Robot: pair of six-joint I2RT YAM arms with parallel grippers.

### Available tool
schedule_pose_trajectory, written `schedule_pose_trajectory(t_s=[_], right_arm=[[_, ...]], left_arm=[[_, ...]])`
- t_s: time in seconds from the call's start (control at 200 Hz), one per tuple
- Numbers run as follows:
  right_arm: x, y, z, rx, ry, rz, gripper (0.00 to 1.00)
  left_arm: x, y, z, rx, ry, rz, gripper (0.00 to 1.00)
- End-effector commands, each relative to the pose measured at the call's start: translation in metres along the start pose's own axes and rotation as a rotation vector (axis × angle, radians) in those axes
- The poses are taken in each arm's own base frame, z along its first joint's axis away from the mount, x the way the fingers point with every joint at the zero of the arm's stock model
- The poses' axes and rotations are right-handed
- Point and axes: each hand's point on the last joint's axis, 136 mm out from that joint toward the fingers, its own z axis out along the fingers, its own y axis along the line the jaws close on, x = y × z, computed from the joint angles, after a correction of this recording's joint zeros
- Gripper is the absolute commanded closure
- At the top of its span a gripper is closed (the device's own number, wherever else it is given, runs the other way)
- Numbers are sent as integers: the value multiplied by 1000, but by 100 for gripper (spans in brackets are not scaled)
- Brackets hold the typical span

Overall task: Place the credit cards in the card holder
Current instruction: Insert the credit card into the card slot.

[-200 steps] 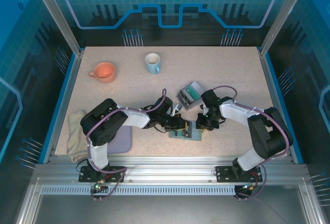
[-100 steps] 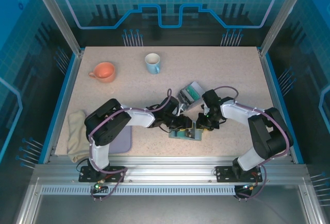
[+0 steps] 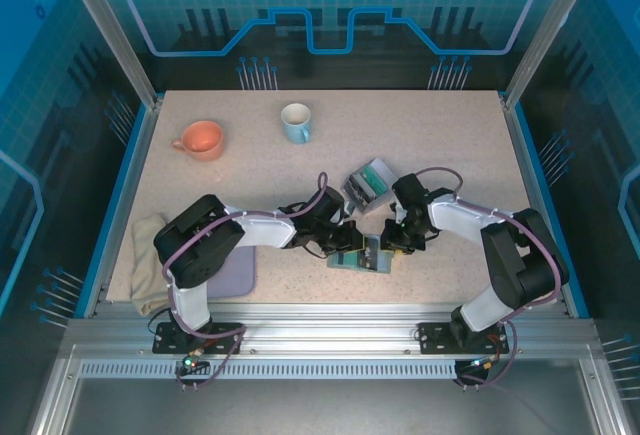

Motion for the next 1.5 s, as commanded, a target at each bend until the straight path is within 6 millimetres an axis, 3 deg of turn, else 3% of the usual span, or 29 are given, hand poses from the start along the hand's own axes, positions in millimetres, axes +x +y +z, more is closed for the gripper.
schedule_pose_trajectory(t_s=[0.0,0.33,0.585,0.705,0.805,0.985,1.281,1.496], right_arm=[[16,-8,31,-8,73,13,76],[19,-9,31,-16,71,30,77],[16,-6,30,-31,66,36,77],[16,-8,30,-20,65,37,77],[14,-9,27,-13,53,39,74],[7,-8,13,4,19,22,64],[5,-19,-4,104,-14,-2,53],[8,-31,-20,208,-44,-12,50]], left_arm=[[3,12,2,-30,-13,-27,96],[-3,12,16,9,-23,-72,96],[-2,0,29,38,-1,-57,95],[0,4,29,13,7,-49,90],[-1,5,21,-16,-13,-31,85],[-4,-4,-4,-56,-55,22,65],[-2,-9,-39,-117,-99,79,53],[-3,29,-61,-264,-148,6,49]])
